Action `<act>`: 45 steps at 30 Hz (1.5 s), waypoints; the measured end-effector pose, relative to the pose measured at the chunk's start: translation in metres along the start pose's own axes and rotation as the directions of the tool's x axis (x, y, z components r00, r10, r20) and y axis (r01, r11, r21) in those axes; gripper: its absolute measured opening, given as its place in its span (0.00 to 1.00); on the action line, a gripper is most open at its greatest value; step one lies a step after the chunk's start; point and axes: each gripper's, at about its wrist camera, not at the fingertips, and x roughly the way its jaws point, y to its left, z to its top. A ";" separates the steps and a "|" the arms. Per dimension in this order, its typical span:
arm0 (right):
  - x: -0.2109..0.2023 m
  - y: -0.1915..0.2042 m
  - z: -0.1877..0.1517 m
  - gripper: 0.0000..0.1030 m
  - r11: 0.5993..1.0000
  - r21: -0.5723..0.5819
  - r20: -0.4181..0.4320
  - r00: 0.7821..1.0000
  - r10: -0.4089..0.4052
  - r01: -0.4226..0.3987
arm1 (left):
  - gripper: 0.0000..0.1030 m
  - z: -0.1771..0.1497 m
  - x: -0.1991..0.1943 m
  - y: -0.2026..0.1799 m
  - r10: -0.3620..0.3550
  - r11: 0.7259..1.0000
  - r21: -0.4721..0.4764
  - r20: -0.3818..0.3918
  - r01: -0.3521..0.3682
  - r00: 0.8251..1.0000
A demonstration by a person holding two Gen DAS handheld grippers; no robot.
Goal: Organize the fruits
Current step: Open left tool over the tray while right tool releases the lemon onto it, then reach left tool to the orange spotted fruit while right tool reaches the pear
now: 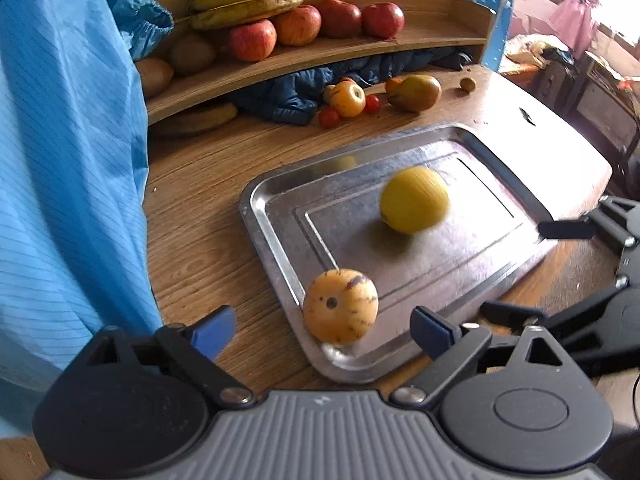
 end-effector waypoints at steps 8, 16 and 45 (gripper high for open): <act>-0.001 -0.019 -0.012 0.99 0.983 0.071 -0.115 0.981 -0.159 0.168 | 0.96 -0.011 0.000 0.004 0.023 0.999 0.045 -0.062 -0.020 0.998; 0.001 -0.043 -0.012 0.99 0.976 0.117 -0.139 0.976 -0.170 0.186 | 0.97 -0.003 0.000 0.007 0.054 0.998 0.033 -0.071 -0.051 0.996; 0.057 -0.148 0.063 0.99 0.994 -0.075 0.087 0.993 0.084 -0.077 | 0.99 0.125 0.061 -0.057 0.180 0.936 -0.303 -0.027 -0.179 0.983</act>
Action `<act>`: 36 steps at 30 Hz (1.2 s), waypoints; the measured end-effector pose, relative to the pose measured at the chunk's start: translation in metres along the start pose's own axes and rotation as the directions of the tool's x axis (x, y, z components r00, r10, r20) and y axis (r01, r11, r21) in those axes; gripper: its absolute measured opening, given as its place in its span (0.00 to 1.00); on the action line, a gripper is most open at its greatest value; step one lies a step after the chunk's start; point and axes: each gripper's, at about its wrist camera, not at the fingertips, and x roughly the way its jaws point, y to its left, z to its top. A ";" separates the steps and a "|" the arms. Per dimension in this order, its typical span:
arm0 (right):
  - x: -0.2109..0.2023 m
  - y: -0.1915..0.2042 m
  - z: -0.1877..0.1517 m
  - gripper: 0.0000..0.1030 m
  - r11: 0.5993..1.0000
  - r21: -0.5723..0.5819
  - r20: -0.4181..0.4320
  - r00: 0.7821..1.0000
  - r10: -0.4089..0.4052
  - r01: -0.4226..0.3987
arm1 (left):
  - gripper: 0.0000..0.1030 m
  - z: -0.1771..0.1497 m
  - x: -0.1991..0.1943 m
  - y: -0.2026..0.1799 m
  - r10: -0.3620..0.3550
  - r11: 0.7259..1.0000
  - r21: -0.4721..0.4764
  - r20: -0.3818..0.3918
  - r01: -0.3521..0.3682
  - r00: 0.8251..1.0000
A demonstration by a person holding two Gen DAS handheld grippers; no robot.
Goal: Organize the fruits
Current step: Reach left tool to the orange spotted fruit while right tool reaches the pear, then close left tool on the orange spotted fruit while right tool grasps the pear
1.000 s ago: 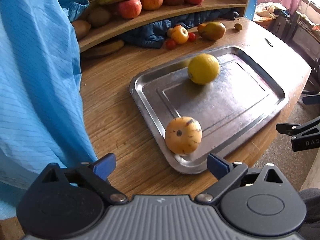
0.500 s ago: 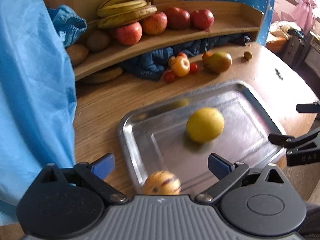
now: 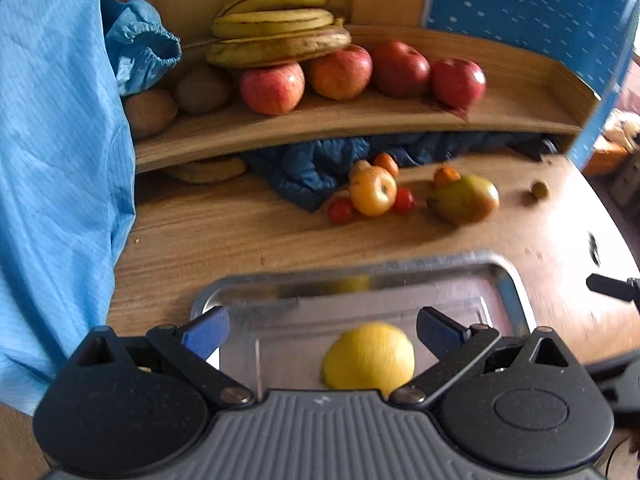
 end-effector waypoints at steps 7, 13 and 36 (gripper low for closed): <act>0.027 -0.015 0.020 0.99 0.999 -0.037 0.014 1.000 0.028 -0.027 | 0.99 0.037 0.018 -0.017 0.041 0.999 -0.003 0.026 -0.041 0.999; 0.056 -0.026 0.034 0.99 0.999 -0.035 0.008 0.999 0.033 -0.033 | 0.99 0.062 0.049 -0.029 0.050 0.998 -0.023 0.009 -0.050 0.999; 0.110 -0.030 0.059 0.90 0.993 -0.056 0.009 0.994 0.106 -0.106 | 0.77 0.093 0.109 -0.047 -0.028 0.999 0.041 -0.029 0.029 0.999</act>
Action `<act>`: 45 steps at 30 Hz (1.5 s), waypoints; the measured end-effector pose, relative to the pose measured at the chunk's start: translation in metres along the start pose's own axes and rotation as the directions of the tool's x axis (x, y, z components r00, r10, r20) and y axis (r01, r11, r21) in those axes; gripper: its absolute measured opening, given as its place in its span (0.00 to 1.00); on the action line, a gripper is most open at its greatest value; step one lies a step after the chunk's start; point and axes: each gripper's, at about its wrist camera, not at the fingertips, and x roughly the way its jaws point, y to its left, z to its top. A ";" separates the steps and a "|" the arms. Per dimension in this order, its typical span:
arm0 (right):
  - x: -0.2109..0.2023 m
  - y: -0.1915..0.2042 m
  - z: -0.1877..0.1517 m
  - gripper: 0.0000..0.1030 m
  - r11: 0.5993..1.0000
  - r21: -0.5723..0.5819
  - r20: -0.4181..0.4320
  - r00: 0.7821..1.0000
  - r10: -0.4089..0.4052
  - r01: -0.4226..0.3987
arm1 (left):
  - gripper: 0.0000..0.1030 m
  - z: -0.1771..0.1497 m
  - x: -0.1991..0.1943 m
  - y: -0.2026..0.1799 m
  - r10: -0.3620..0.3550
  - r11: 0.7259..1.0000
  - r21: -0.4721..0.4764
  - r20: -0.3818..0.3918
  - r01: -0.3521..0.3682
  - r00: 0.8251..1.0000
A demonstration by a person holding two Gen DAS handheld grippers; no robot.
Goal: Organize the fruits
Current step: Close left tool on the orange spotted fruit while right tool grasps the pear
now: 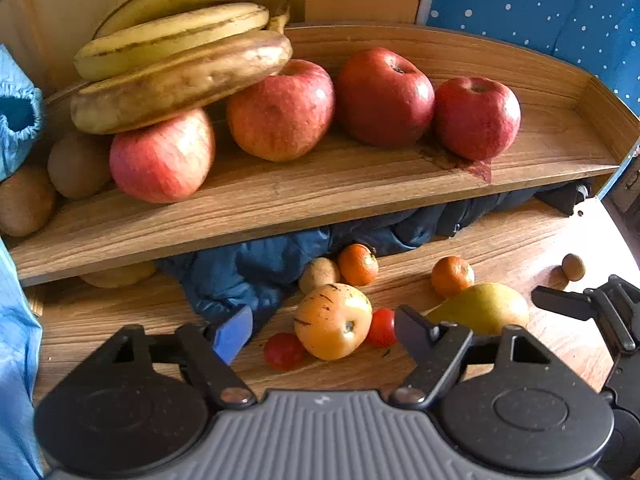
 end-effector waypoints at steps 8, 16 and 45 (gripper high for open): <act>0.006 -0.001 0.001 0.84 1.000 0.000 -0.003 1.000 0.000 0.000 | 0.61 0.001 0.005 -0.005 -0.016 1.000 0.019 -0.009 0.016 1.000; 0.010 -0.001 0.002 0.79 1.000 0.001 -0.009 1.000 0.009 -0.009 | 0.48 0.001 0.013 -0.003 -0.018 1.000 0.002 -0.031 0.018 0.999; -0.004 0.010 -0.003 0.65 1.000 0.017 0.021 1.000 -0.016 0.015 | 0.45 -0.013 -0.007 -0.007 -0.035 0.999 0.017 -0.013 0.035 0.999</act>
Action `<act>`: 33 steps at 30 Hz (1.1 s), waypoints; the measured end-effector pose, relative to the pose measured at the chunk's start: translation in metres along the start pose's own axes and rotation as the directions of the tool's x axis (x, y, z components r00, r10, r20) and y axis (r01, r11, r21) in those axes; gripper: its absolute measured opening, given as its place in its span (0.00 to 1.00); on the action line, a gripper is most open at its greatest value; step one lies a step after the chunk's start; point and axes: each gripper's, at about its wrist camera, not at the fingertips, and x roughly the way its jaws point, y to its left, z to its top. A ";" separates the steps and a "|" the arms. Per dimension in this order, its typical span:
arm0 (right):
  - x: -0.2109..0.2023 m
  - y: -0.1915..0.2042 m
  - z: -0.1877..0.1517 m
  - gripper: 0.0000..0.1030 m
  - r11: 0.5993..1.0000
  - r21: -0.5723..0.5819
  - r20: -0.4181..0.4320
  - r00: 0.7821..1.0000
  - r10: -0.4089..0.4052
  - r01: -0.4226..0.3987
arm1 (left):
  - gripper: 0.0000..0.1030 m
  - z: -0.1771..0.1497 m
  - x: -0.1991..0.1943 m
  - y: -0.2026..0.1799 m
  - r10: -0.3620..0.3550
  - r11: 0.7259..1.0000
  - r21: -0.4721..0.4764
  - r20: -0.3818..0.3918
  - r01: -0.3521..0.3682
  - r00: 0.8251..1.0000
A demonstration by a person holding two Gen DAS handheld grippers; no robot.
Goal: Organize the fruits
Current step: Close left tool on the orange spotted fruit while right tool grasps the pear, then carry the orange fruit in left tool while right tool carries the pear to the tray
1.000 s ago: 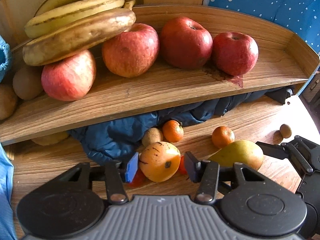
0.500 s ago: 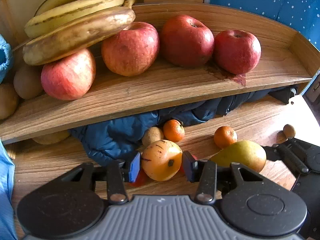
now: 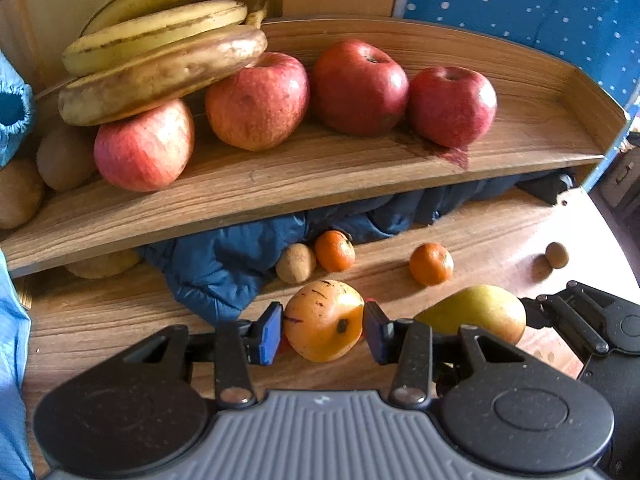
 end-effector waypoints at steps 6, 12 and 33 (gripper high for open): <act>-0.028 0.009 -0.007 0.65 1.000 0.023 0.040 0.999 -0.022 0.021 | 0.45 -0.009 -0.023 0.003 -0.033 0.999 0.007 0.025 0.033 0.999; -0.059 0.020 -0.020 0.65 0.997 0.053 0.056 0.997 -0.053 0.050 | 0.45 -0.024 -0.052 0.007 -0.063 0.997 0.037 0.041 0.061 0.997; -0.125 0.105 -0.085 0.65 0.990 0.109 0.026 0.995 -0.091 0.088 | 0.45 -0.099 -0.114 0.022 -0.197 0.968 0.160 0.025 0.191 0.980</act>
